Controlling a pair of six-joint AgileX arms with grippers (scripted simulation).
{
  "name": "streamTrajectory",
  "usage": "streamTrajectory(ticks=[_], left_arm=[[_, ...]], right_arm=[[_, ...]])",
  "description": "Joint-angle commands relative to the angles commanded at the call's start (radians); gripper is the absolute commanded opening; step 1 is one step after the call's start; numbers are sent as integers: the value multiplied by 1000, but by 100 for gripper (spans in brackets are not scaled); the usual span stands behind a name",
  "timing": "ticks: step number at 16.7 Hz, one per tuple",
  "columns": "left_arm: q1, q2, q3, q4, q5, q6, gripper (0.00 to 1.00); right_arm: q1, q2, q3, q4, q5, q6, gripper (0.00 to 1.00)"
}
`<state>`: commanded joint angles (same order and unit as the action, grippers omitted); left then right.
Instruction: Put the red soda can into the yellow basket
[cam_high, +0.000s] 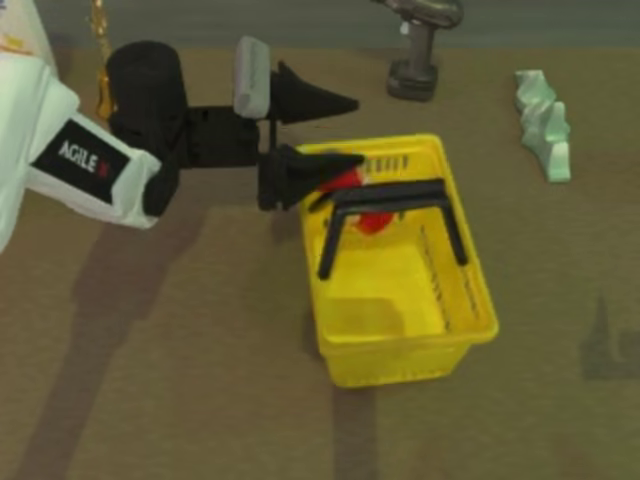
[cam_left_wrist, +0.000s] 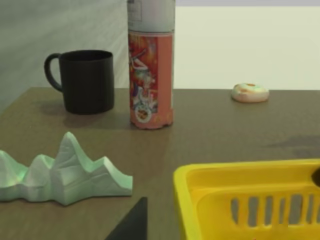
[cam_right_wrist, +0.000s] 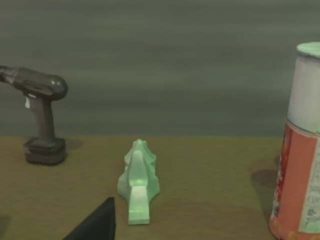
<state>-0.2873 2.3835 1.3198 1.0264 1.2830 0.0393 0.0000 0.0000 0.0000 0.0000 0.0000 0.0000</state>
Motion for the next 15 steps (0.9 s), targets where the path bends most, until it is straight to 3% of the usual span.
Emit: streamTrajectory(ticks=[10,15], left_arm=[[-1,-12,-2,-6,-8,-2,100],[39,-193,-71,-83,-120,-45,100]], right_arm=[[5,10,9,-6,-2,-5,100],[85,204,198,-134,-28,-99,100]])
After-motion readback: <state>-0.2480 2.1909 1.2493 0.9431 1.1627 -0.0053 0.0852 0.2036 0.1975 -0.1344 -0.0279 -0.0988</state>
